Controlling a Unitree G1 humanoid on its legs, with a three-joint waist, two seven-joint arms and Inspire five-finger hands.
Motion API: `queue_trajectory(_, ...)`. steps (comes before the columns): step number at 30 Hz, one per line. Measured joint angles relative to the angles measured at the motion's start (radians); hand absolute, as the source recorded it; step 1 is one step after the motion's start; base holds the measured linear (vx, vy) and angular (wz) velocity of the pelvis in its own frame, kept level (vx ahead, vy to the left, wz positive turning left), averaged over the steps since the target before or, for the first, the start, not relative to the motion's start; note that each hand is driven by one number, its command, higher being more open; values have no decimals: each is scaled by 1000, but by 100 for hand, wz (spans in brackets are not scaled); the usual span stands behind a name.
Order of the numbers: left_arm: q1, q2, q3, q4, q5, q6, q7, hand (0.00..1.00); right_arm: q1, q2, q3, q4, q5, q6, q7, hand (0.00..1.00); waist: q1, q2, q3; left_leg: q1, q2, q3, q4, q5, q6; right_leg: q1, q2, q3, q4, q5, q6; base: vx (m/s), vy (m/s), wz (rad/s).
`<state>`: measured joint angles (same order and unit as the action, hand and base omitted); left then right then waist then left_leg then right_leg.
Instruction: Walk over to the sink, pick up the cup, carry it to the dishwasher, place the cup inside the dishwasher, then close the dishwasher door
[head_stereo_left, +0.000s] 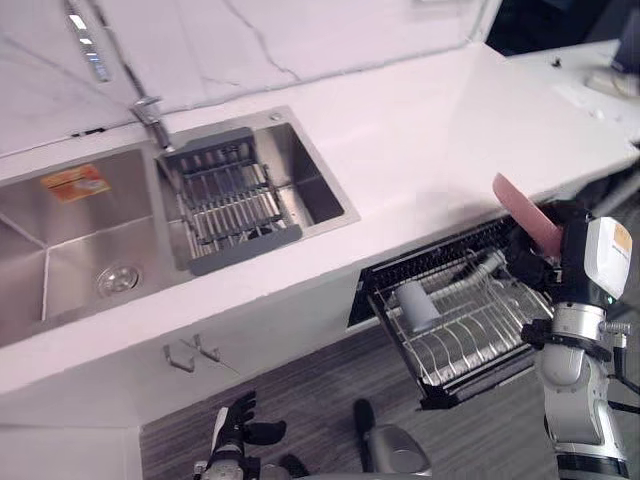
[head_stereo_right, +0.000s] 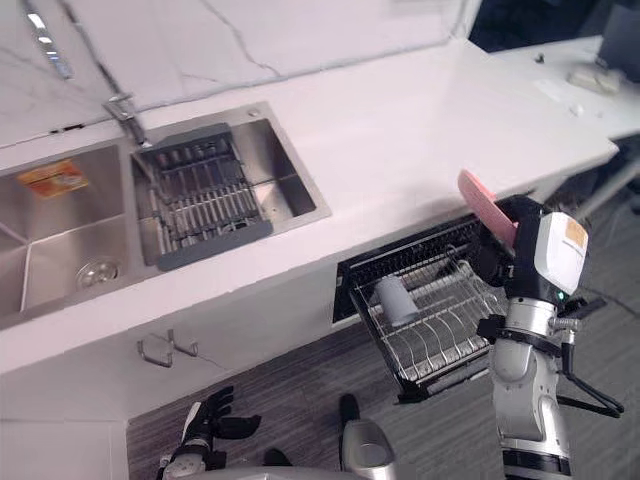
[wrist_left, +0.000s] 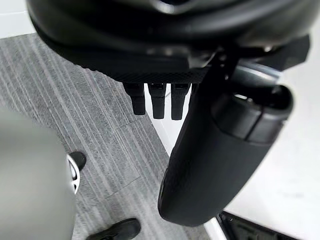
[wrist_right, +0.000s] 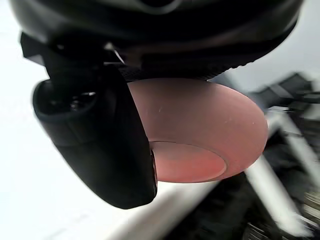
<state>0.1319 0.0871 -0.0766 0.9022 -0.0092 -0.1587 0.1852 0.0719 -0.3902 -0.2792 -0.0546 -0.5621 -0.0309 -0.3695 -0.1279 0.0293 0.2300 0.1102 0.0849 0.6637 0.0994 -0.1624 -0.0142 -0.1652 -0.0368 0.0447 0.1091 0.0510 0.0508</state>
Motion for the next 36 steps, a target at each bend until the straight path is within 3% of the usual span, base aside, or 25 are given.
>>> queue_trajectory(4,-19,5,1,-27,-1,-4,0,90,-121,-26,11,169,71,12,6,30,2,5,77,-39,10,62,56,-28,4,-69,-33,-66,34,2,-10,-43,15,-46)
queue_trajectory(12,-82,8,5,-30,-11,-24,1,90,-292,-139,87,393,150,17,44,30,14,5,172,-141,52,41,146,-46,10,-123,-27,-92,31,48,-15,-12,-29,4)
queue_trajectory(21,-154,14,-6,-24,-13,-31,6,90,-528,-202,213,717,223,11,78,30,56,8,221,-249,73,26,215,-54,23,-190,-35,-118,3,80,-26,-38,-5,4)
queue_trajectory(22,-161,17,-13,-23,-15,-31,7,90,-545,-202,220,751,225,12,91,90,60,10,222,-257,76,21,220,-55,24,-190,-33,-123,-2,88,-29,26,-15,7)
queue_trajectory(32,-227,17,-14,1,-28,-45,11,90,-627,-201,227,814,227,27,99,90,75,10,240,-299,76,3,258,-65,40,-206,-45,-130,-8,110,-22,-1,11,4)
queue_trajectory(36,-227,17,-12,4,-28,-42,11,90,-580,-185,206,683,227,36,79,90,81,9,243,-303,77,2,274,-72,43,-199,-48,-130,-22,114,-18,0,0,0)
